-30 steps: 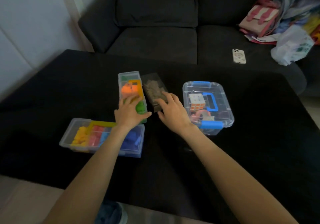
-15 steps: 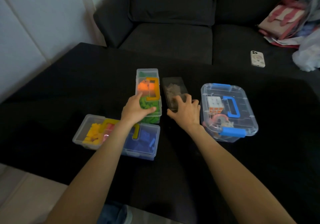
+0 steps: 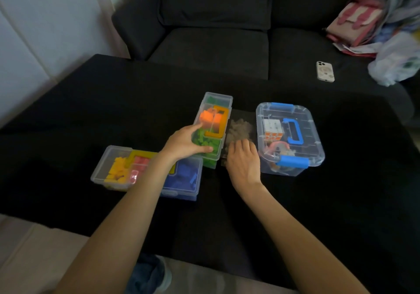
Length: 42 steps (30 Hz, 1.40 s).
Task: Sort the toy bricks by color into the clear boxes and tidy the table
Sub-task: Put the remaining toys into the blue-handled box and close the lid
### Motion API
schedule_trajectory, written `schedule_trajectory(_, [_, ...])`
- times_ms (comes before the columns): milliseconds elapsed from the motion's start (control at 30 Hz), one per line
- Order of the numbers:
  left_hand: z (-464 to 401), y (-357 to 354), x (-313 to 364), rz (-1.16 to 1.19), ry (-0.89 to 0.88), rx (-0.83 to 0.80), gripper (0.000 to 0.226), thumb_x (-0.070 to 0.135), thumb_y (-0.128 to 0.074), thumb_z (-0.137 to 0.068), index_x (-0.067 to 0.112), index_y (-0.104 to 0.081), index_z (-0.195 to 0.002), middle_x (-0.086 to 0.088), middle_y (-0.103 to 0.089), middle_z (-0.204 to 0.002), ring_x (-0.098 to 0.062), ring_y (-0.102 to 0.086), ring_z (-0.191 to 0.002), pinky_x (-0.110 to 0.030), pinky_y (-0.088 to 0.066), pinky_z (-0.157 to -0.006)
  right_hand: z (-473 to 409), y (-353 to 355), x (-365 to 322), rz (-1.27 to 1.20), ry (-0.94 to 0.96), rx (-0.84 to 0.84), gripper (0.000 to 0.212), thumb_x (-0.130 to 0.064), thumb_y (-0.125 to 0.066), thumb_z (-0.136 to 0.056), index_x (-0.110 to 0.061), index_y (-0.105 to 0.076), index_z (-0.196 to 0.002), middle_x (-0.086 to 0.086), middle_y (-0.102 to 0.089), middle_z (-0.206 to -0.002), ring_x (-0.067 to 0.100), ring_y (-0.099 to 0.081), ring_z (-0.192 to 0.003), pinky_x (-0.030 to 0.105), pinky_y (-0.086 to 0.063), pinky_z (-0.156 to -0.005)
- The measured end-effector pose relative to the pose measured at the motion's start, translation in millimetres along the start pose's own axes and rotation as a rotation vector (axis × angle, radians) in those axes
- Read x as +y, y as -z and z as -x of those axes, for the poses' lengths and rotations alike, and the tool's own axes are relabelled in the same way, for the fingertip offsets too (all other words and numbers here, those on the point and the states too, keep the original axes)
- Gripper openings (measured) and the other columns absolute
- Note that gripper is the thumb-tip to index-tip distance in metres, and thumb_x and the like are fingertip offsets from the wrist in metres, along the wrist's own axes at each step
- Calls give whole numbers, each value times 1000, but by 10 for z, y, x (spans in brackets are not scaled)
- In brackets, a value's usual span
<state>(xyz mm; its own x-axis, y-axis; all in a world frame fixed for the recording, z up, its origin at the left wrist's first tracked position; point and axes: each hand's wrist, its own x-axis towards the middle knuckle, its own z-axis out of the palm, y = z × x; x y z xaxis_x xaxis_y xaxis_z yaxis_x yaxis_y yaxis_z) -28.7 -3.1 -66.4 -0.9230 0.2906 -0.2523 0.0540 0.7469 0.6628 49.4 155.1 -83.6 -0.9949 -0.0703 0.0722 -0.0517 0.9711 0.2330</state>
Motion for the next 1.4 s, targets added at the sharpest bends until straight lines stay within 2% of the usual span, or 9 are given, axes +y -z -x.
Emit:
schedule_trajectory(167, [123, -52, 24, -94, -14, 25, 88, 56, -72, -70, 28, -31, -143, 1, -43, -141, -16, -44, -125, -35, -38, -96, 89, 34, 100, -262, -4, -2, 56, -20, -57, -90, -12, -30, -138, 11, -54, -126, 26, -52, -115, 35, -49, -87])
schedule_trajectory(267, [261, -119, 31, -278, -51, 87, 84, 68, -54, -79, 28, -24, -146, -3, -35, -149, -22, -34, -135, -44, -31, -106, 129, 78, 199, -359, 69, -32, 58, -27, -57, -90, -19, -30, -141, 9, -50, -132, 26, -48, -121, 37, -48, -94])
schedule_trajectory(333, [428, -126, -1, -380, -45, 206, 84, 72, -45, -80, 32, -18, -148, -8, -21, -155, -27, -20, -142, -51, -19, -113, 194, 106, 287, -347, 123, 65, 46, -28, -54, -91, -20, -42, -135, 6, -51, -132, 22, -46, -123, 36, -43, -100])
schedule_trajectory(433, [750, -145, -68, -450, 15, 376, 92, 81, -42, -73, 29, -24, -146, -6, -28, -150, -27, -27, -136, -48, -26, -108, 279, 90, 434, -228, 90, 229, 43, -28, -57, -88, -18, -51, -129, 9, -49, -137, 28, -38, -131, 43, -32, -109])
schedule_trajectory(533, [1046, -276, -143, -550, 112, 326, 100, 85, -42, -68, 26, -23, -147, -5, -29, -145, -27, -29, -131, -44, -30, -103, 344, 90, 471, -195, -31, 109, 56, -35, -56, -89, -20, -38, -140, 17, -28, -151, 42, -16, -141, 56, -10, -114])
schedule_trajectory(800, [1529, 43, -397, -555, 1, 60, 78, 42, -63, -83, 31, -22, -148, 5, -12, -157, -18, -14, -143, -49, -9, -113, 392, 191, 65, -292, 162, 121, 55, -42, -47, -93, -26, -32, -144, 10, -23, -155, 32, -9, -146, 57, -1, -116])
schedule_trajectory(933, [1631, 152, -746, -535, 64, 182, 71, 24, -60, -87, 44, -23, -144, 4, 6, -158, -24, 12, -144, -66, 0, -108, 277, 185, -82, -327, 229, 53, 55, -46, -38, -97, -28, -27, -147, 7, -18, -157, 26, -7, -147, 54, -2, -118])
schedule_trajectory(1100, [1286, 67, -754, -362, 316, 335, 86, 68, -45, -84, 30, -4, -150, -3, -3, -158, -30, 0, -144, -62, -16, -108, 112, 121, -156, -337, 204, -38, 52, -54, -37, -94, -34, -33, -142, 7, -20, -156, 33, -12, -144, 55, -3, -115])
schedule_trajectory(1400, [588, 88, -708, -457, -2, 347, 61, 57, -39, -92, 31, -25, -146, 9, -19, -155, -17, -7, -145, -49, -19, -111, -4, 40, -20, -447, 214, 39, 49, -48, -49, -92, -32, -40, -138, 5, -32, -149, 26, -31, -138, 51, -10, -116])
